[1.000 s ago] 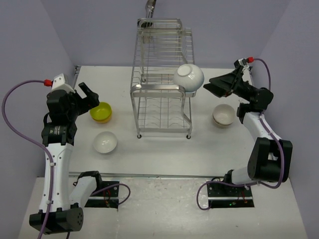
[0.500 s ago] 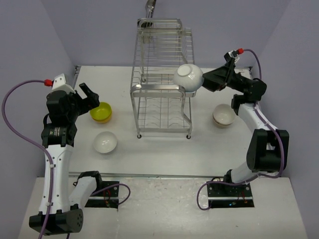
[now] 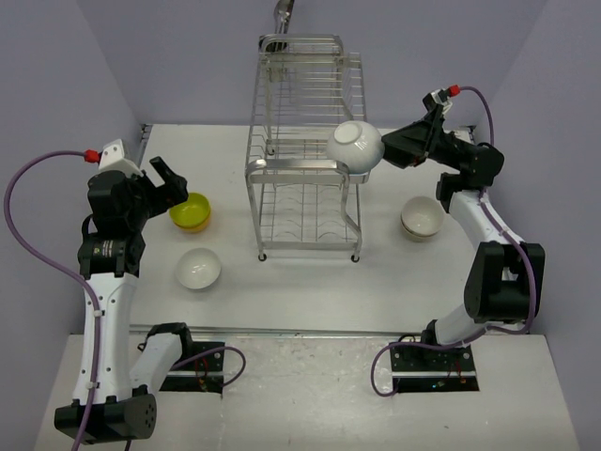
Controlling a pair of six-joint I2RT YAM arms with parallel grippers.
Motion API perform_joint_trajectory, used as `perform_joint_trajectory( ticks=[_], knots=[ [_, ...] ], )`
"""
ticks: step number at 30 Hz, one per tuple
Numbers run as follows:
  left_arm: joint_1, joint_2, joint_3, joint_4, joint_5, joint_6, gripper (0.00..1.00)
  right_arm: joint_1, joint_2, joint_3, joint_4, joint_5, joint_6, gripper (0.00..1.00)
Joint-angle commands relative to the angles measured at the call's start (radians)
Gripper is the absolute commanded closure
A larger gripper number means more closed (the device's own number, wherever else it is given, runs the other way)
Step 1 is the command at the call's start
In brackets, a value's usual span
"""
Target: Unload the bowls from the dish rack
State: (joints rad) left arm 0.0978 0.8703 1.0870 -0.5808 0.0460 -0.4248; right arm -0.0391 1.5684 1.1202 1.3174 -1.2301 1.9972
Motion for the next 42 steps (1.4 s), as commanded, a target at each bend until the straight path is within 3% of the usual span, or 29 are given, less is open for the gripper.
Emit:
perform_joint_trajectory(
  ticks=[1,27,42],
  knots=[
    [-0.003,-0.013,0.033,0.022,0.017,0.032,0.00,0.019,-0.034,0.024,0.338,-0.012,0.058,0.24],
    [-0.003,0.002,0.054,0.013,0.048,0.037,0.00,0.031,-0.065,0.026,0.339,-0.019,0.118,0.28],
    [-0.004,0.002,0.065,0.009,0.060,0.037,0.00,0.031,-0.016,0.058,0.339,0.058,0.156,0.44]
  ],
)
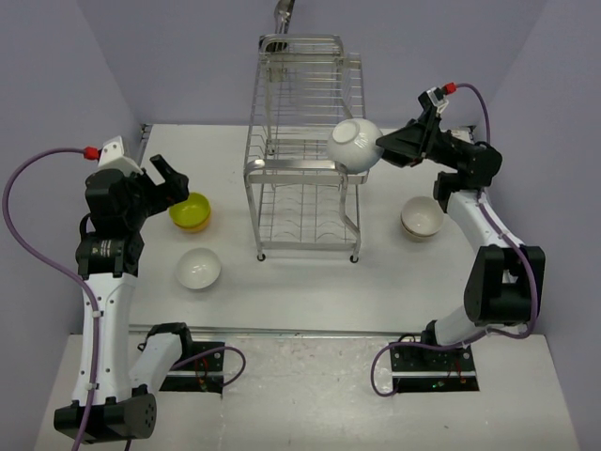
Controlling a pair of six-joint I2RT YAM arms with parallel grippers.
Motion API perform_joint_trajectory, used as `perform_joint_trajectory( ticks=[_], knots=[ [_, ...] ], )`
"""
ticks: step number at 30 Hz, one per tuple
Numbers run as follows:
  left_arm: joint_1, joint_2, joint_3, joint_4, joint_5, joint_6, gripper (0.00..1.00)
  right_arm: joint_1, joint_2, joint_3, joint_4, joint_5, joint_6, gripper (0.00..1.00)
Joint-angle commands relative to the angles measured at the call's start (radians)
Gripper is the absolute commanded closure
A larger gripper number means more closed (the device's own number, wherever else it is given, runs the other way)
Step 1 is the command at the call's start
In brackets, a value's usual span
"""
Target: Unload the bowls from the dish rack
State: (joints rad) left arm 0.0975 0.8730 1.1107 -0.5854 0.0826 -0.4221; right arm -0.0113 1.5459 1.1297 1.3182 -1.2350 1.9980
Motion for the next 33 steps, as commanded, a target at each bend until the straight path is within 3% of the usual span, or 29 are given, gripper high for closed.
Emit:
perform_joint_trajectory(
  ticks=[1,23,28,33],
  knots=[
    [-0.002,0.001,0.041,0.015,0.026,0.034,0.00,0.004,0.009,0.050,0.339,0.072,0.157,0.44],
    [-0.002,0.003,0.035,0.021,0.029,0.036,0.00,0.065,0.043,0.047,0.337,0.177,0.177,0.66],
    [-0.002,0.001,0.032,0.022,0.031,0.036,0.00,0.071,0.054,0.038,0.337,0.189,0.177,0.77],
    [-0.004,0.003,0.031,0.022,0.029,0.036,0.00,0.091,0.060,0.054,0.337,0.213,0.182,0.82]
  ],
)
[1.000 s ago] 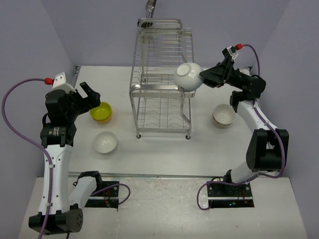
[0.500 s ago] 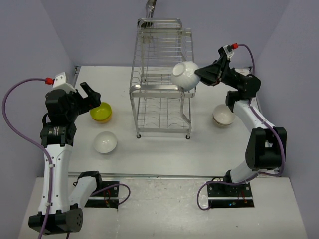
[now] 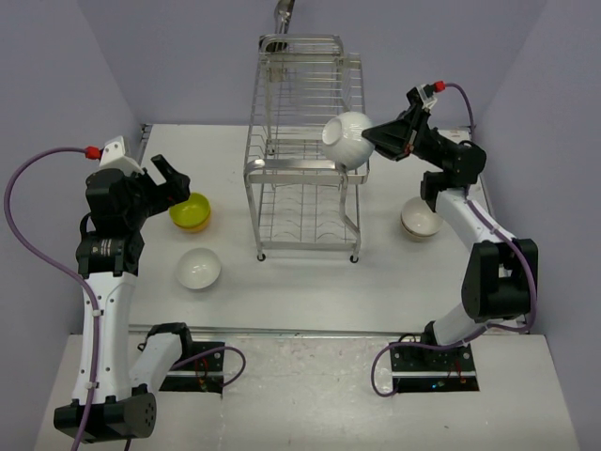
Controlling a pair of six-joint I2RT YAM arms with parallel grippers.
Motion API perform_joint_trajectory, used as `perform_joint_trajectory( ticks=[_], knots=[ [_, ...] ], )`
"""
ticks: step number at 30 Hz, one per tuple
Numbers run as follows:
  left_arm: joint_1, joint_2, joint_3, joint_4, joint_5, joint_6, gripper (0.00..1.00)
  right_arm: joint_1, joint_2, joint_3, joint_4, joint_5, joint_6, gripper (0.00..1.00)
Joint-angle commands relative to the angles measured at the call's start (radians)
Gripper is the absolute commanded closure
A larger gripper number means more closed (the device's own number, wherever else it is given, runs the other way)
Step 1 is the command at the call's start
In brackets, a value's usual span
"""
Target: Unload the bowls from the dish rack
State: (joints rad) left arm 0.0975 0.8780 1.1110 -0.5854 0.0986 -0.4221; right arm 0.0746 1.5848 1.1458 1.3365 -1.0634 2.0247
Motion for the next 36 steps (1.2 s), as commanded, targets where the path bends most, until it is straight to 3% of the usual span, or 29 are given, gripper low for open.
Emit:
perform_joint_trajectory(
  ticks=[1,2,7,27,30,33,34,36],
  knots=[
    [-0.002,-0.002,0.030,0.021,0.013,0.036,0.00,0.008,0.023,0.042,0.319,0.048,0.155,0.85],
    [-0.002,-0.004,0.030,0.019,0.012,0.037,0.00,0.011,0.023,0.046,0.319,0.054,0.155,0.94],
    [-0.002,0.001,0.041,0.013,0.004,0.037,0.00,0.036,0.032,0.063,0.319,0.085,0.154,1.00],
    [-0.002,-0.014,0.102,-0.030,-0.079,0.013,0.00,0.120,0.063,0.320,0.253,0.099,0.146,1.00],
    [-0.002,-0.004,0.147,-0.054,-0.091,0.005,0.00,0.149,0.075,0.420,0.173,0.054,0.108,1.00],
    [-0.002,0.025,0.262,-0.114,-0.092,0.003,0.00,0.198,0.075,0.578,-0.030,-0.062,-0.035,1.00],
    [-0.002,0.032,0.295,-0.129,-0.091,0.003,0.00,0.217,0.067,0.616,-0.227,-0.096,-0.103,1.00],
    [-0.002,0.045,0.395,-0.174,-0.065,0.003,0.00,0.279,0.009,0.721,-0.522,-0.150,-0.434,1.00]
  ],
)
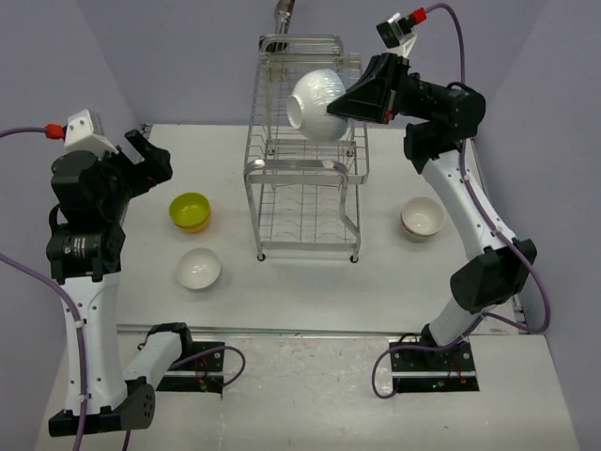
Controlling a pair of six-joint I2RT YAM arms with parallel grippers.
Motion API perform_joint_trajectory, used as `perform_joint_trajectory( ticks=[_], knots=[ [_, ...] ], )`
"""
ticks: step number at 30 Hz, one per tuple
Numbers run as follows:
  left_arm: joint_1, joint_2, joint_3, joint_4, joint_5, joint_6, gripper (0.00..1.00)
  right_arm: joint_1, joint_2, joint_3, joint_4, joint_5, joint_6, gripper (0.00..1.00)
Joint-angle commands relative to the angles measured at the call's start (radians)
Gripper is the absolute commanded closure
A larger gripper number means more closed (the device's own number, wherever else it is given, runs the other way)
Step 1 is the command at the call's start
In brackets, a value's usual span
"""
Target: Unload the bowls from the dish rack
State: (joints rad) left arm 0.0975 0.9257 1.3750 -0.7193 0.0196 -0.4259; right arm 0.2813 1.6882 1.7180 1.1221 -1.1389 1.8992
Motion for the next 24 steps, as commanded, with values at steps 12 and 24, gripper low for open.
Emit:
perform_joint_trajectory(
  ticks=[12,24],
  knots=[
    [-0.002,-0.110,0.200,-0.071,0.606,-0.045,0.00,0.529,-0.239,0.422,-1.900,0.520,-1.687,1.00],
    [-0.196,-0.248,0.004,-0.063,0.681,-0.019,0.00,1.091,-0.302,-0.032,-2.078,1.302,-2.008,1.00]
  ],
)
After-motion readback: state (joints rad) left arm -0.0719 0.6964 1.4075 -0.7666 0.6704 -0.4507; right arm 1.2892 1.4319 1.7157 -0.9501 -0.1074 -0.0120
